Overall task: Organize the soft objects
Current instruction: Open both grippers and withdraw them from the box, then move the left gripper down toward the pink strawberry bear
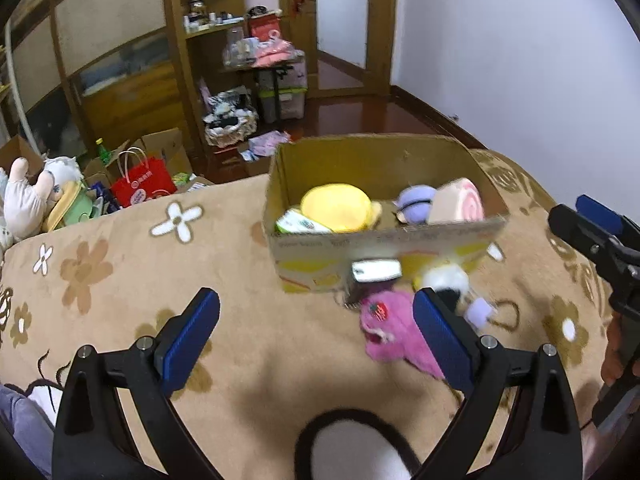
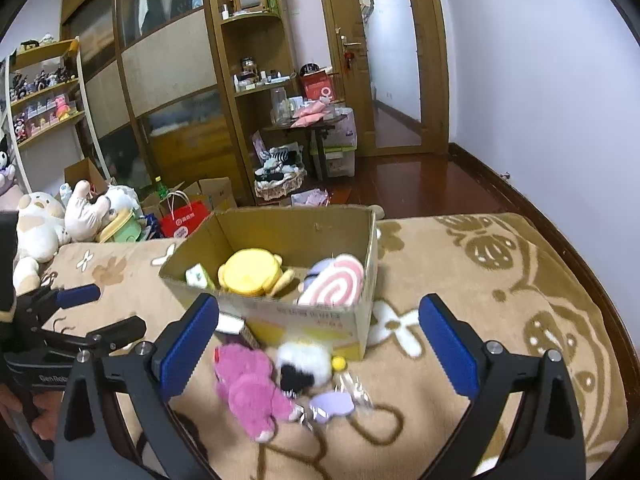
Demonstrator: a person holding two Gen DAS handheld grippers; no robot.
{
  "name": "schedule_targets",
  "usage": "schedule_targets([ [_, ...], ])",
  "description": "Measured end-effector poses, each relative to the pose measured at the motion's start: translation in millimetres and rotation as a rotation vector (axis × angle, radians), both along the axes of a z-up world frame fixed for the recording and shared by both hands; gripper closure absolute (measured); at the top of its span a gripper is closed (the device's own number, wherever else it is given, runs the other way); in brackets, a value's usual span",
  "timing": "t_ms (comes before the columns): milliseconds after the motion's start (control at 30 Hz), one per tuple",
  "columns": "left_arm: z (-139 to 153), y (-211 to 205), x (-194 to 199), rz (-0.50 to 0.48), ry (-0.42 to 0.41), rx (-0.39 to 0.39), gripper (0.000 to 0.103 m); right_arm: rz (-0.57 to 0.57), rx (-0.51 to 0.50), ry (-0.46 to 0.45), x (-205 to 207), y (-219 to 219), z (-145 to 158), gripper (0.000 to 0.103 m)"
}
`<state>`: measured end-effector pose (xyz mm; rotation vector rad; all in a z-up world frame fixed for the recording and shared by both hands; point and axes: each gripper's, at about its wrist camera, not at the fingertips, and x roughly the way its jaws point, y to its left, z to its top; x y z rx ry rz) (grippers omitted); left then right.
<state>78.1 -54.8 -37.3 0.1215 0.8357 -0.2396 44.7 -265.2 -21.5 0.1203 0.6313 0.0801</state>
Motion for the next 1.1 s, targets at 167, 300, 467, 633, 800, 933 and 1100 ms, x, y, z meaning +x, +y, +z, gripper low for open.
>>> schedule_targets([
  [167,2,-4,-12,-0.016,-0.017,0.026,0.007,0.004,-0.009,0.038,-14,0,-5,0.000],
  [300,0,-1,-12,-0.006,0.003,0.008,0.007,0.002,-0.008,0.050,-19,0,-6,0.000],
  [467,-3,-1,-10,-0.002,0.011,0.011,0.007,-0.001,-0.005,0.081,-19,1,-13,0.000],
  [633,-9,-4,-6,-0.009,0.022,-0.009,0.007,-0.014,-0.007,0.114,-14,1,-23,0.000],
  [800,-18,-18,0,-0.044,0.015,-0.002,0.007,-0.023,-0.002,0.150,-3,0,-34,0.000],
  [933,-28,-33,6,-0.077,0.023,-0.004,0.007,-0.037,0.024,0.184,8,-4,-43,0.000],
  [1100,-44,-51,12,-0.128,0.039,0.014,0.007,-0.061,0.038,0.226,19,-8,-56,0.000],
])
